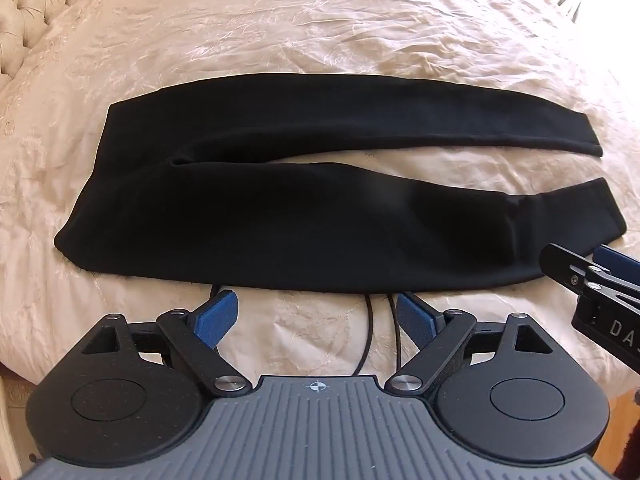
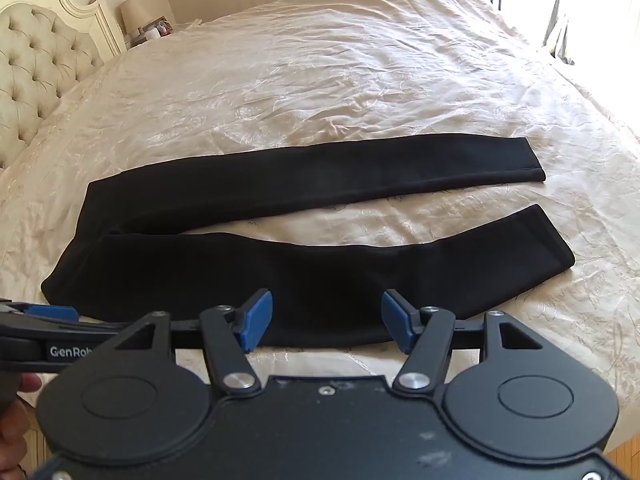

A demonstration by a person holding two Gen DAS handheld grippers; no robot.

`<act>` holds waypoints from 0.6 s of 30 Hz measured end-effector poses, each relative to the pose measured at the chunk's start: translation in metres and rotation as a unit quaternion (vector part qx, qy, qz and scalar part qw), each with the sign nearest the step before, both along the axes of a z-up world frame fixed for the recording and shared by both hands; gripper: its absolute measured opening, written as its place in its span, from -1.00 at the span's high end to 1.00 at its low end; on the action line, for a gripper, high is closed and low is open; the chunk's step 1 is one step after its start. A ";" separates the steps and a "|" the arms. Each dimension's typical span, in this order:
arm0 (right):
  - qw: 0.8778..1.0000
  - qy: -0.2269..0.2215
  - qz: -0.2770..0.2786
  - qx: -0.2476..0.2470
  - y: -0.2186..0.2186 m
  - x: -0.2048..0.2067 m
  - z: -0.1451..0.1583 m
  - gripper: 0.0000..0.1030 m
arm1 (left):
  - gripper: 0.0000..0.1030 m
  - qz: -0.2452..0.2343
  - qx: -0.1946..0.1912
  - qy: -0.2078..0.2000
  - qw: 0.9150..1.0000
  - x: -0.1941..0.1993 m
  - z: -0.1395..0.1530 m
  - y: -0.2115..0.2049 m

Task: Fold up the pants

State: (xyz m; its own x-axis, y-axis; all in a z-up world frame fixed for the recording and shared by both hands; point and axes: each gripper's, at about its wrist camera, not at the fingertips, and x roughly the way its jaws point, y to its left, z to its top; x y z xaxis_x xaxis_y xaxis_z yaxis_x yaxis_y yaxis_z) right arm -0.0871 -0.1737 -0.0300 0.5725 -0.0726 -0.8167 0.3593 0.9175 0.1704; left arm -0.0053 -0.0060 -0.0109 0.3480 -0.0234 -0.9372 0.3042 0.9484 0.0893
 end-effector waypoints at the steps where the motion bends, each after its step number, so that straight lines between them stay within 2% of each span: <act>1: 1.000 0.000 0.000 0.000 0.000 0.000 0.000 -0.25 | -0.68 0.001 0.000 0.001 1.000 0.000 -0.001 0.000; 18: 1.000 0.007 0.011 -0.001 0.002 0.005 -0.001 -0.25 | -0.68 0.005 0.000 0.011 1.000 0.001 -0.006 -0.002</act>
